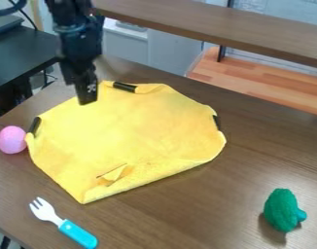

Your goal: Put the pink figure on the bottom right edge of the cloth

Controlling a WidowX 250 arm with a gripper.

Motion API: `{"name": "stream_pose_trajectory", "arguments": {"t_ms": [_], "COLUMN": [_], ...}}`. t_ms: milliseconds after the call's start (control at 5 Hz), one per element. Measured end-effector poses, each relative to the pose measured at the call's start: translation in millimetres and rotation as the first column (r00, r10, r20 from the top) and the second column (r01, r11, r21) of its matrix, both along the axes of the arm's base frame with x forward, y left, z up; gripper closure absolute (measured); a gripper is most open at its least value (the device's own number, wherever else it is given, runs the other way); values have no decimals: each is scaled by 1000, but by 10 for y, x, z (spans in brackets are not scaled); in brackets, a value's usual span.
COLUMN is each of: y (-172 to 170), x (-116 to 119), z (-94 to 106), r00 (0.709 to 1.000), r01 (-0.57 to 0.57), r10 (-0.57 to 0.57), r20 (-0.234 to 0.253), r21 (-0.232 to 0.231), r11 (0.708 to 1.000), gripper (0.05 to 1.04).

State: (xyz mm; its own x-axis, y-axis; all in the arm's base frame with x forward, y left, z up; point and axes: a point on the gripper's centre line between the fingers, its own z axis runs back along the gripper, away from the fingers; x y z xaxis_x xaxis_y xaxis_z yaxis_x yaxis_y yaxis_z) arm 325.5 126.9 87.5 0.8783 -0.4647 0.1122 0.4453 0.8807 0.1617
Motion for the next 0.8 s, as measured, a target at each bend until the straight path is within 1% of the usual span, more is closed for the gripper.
{"name": "stream_pose_trajectory", "arguments": {"t_ms": [200,400,600,800], "y": [289,432,704,746], "x": [-216,-337,-480,-540], "z": [-117,-196,-198,-234], "r00": [1000,999,999,997], "r01": [0,39,40,73], "r10": [0,-39,-40,-73], "r20": [-5,-3,20,28], "r21": [18,21,28,-4], "r11": [1000,999,999,997], "gripper": [83,83,83,83]}}
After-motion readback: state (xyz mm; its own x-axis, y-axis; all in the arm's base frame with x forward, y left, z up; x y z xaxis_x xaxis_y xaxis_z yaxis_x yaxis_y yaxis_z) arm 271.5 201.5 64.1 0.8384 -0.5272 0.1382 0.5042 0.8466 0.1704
